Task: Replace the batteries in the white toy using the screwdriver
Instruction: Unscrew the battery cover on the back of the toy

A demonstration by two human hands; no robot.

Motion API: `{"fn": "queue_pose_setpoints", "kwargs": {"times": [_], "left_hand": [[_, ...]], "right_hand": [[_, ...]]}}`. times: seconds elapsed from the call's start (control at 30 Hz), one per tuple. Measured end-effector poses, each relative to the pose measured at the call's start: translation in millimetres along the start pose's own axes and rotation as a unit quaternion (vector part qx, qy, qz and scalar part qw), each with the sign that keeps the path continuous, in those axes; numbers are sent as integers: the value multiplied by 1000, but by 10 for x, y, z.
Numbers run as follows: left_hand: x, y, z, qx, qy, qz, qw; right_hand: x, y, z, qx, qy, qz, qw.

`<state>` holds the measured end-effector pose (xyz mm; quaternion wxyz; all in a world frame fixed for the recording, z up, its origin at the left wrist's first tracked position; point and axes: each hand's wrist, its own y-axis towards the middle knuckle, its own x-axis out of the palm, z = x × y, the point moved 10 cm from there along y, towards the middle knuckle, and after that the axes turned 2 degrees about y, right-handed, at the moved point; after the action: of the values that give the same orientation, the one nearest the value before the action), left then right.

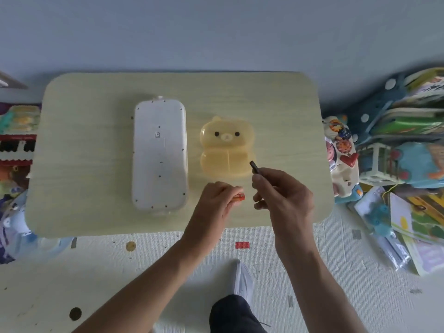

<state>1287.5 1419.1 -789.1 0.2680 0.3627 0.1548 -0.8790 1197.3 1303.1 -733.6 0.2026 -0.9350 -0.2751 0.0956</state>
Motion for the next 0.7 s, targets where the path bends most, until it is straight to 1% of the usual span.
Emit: {"fn": "queue_pose_setpoints", "kwargs": {"times": [0.13, 0.23, 0.3, 0.4, 0.53, 0.7], "left_hand": [[54, 57, -116, 53, 44, 24, 997], [135, 29, -167, 88, 102, 10, 991], [159, 2, -215, 92, 136, -3, 986], [143, -2, -231, 99, 133, -6, 986], [106, 24, -239, 109, 103, 10, 989], [50, 5, -229, 124, 74, 33, 989]], "right_hand": [[-11, -30, 85, -15, 31, 16, 999], [-20, -56, 131, -19, 45, 28, 998], [-13, -65, 145, -24, 57, 31, 998], [16, -35, 130, -32, 74, 30, 996], [120, 74, 83, -51, 83, 14, 995], [308, 180, -51, -106, 77, -22, 991]]}}
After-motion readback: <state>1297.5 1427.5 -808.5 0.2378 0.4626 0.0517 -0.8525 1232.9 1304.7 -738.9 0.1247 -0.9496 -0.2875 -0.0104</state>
